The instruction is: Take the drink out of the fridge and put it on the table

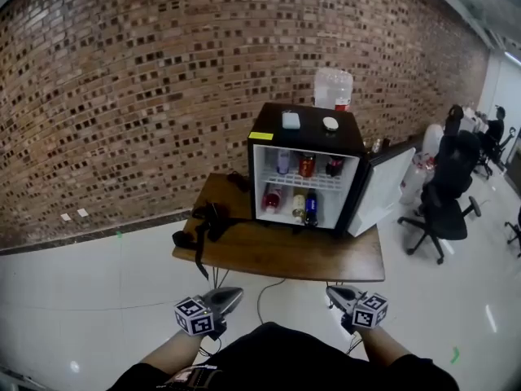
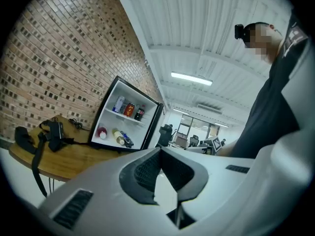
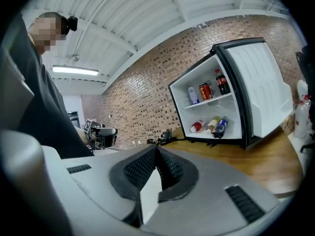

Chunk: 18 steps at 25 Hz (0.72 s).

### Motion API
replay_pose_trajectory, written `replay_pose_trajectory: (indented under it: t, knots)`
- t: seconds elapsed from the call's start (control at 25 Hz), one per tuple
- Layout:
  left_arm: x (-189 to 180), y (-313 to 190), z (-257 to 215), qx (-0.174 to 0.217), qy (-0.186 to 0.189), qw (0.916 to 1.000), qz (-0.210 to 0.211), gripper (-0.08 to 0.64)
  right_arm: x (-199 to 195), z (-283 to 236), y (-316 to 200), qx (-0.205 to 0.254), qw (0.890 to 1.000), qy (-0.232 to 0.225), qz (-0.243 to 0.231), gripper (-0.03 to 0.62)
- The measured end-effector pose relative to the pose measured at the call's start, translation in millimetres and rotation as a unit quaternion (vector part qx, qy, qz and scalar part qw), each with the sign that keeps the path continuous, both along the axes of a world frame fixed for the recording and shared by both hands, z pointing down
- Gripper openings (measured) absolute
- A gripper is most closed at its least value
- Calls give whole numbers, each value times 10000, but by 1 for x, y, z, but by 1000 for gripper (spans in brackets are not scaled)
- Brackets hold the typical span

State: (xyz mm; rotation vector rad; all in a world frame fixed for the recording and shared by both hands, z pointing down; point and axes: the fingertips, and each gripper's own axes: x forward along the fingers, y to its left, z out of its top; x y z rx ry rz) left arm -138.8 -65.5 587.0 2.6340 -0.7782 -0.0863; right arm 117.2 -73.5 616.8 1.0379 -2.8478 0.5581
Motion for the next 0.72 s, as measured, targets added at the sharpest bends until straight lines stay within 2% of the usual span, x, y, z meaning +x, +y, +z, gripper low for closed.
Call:
replay_pose_trajectory:
  t: [0.44, 0.72]
  knots:
    - [46, -26, -11, 7, 26, 10000, -69, -6, 17, -31, -33, 408, 9982, 282, -348, -6]
    - [62, -33, -8, -73, 8, 9999, -93, -6, 26, -27, -41, 303, 9978, 306, -509, -6]
